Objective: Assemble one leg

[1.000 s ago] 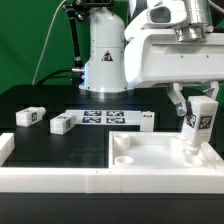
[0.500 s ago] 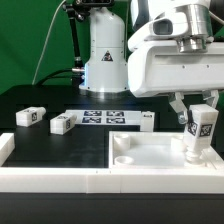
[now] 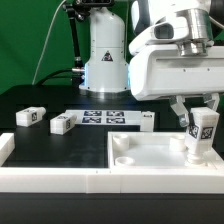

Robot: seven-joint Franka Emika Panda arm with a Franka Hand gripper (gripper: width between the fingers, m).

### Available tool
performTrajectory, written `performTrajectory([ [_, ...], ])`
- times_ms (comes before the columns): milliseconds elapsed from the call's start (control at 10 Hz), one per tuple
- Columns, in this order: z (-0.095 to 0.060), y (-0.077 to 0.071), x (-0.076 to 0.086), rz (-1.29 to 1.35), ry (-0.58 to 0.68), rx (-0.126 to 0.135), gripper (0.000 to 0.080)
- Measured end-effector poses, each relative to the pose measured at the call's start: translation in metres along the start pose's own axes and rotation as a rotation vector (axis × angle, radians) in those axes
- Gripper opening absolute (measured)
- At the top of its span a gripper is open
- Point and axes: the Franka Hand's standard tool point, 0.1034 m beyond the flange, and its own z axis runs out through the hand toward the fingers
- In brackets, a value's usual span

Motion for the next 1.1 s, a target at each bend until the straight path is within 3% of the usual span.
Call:
performTrajectory([
  [800, 0.0081, 0.0033, -0.0042, 0.005, 0.059, -0.019, 0.0291],
  [900, 0.0081, 0.0032, -0.0042, 0.005, 0.059, -0.019, 0.0447],
  [1000, 0.0081, 0.0033, -0.0042, 0.005, 0.059, -0.019, 0.0447],
  [1100, 0.0081, 0.0033, -0.0042, 0.005, 0.059, -0.019, 0.0574],
])
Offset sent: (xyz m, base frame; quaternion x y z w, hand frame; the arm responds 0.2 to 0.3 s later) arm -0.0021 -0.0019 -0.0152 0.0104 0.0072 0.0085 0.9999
